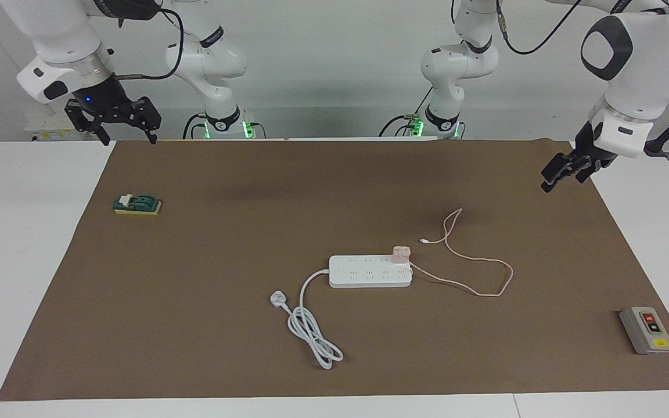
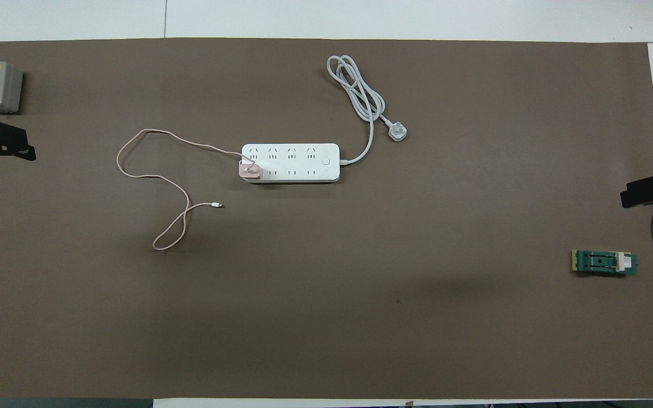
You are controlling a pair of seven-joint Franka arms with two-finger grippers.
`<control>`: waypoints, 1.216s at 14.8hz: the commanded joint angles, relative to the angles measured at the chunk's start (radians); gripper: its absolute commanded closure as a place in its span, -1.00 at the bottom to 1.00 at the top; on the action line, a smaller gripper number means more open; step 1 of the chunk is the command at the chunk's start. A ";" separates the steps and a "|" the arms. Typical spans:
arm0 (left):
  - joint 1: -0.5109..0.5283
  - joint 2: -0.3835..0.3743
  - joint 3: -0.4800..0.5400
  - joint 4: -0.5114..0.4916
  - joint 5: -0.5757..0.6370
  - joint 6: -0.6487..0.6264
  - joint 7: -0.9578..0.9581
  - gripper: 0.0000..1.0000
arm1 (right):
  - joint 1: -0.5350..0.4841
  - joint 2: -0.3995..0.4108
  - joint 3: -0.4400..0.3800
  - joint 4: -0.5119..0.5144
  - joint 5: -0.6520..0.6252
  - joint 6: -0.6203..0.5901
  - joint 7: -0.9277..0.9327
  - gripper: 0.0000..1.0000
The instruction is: Plug charger into power strip
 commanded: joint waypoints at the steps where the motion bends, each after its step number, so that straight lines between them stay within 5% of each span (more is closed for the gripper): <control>1: 0.027 -0.065 -0.006 -0.046 0.015 -0.025 0.033 -1.00 | -0.017 -0.009 0.010 -0.001 0.013 -0.016 -0.013 -1.00; 9: 0.014 -0.070 -0.015 -0.028 0.015 -0.028 -0.010 -1.00 | -0.017 -0.009 0.010 0.001 0.013 -0.016 -0.011 -1.00; 13: 0.005 -0.070 0.016 0.020 0.015 -0.166 0.121 -1.00 | -0.017 -0.009 0.010 0.001 0.013 -0.016 -0.011 -1.00; 18: -0.107 -0.058 0.112 0.043 -0.008 -0.167 0.125 -1.00 | -0.019 -0.009 0.010 0.001 0.013 -0.016 -0.011 -1.00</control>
